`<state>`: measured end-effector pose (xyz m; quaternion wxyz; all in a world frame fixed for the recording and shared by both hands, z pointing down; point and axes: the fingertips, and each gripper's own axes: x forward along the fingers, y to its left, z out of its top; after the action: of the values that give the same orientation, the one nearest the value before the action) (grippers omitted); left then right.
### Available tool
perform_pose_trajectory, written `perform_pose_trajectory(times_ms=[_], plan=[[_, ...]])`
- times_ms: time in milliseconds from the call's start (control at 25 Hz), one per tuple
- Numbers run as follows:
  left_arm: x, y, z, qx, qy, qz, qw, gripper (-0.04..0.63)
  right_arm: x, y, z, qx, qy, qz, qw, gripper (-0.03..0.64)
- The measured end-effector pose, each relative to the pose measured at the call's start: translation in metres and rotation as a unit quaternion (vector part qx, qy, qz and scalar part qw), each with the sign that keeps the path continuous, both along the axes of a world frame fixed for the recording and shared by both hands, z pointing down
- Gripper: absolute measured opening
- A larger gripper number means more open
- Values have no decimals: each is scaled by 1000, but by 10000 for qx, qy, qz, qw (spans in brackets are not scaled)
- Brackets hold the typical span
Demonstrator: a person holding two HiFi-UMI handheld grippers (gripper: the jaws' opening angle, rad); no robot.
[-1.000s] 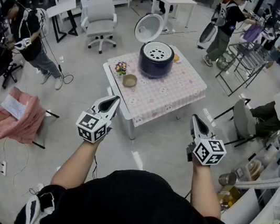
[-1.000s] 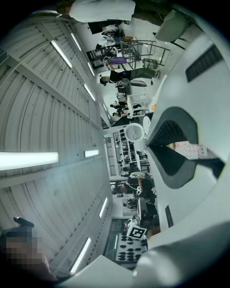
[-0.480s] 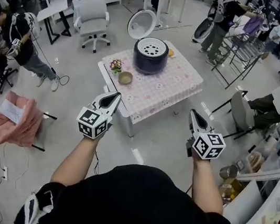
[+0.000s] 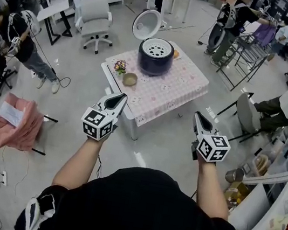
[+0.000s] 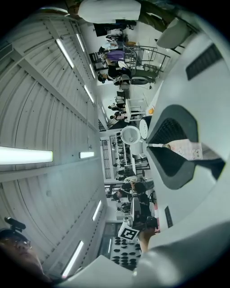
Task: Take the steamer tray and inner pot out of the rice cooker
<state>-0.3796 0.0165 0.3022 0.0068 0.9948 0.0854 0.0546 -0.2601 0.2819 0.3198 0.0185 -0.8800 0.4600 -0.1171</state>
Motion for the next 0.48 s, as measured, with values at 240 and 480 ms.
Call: perform_pose_trajectory(times_ms=[240,480], plan=[[6,4,5,-131,-12,135,9998,131,5,3,0,-43,50,-1,10000,120],[20,3,11,-175,-71,141,9997,206,18,3,5,-115,24,-52,9999,202]])
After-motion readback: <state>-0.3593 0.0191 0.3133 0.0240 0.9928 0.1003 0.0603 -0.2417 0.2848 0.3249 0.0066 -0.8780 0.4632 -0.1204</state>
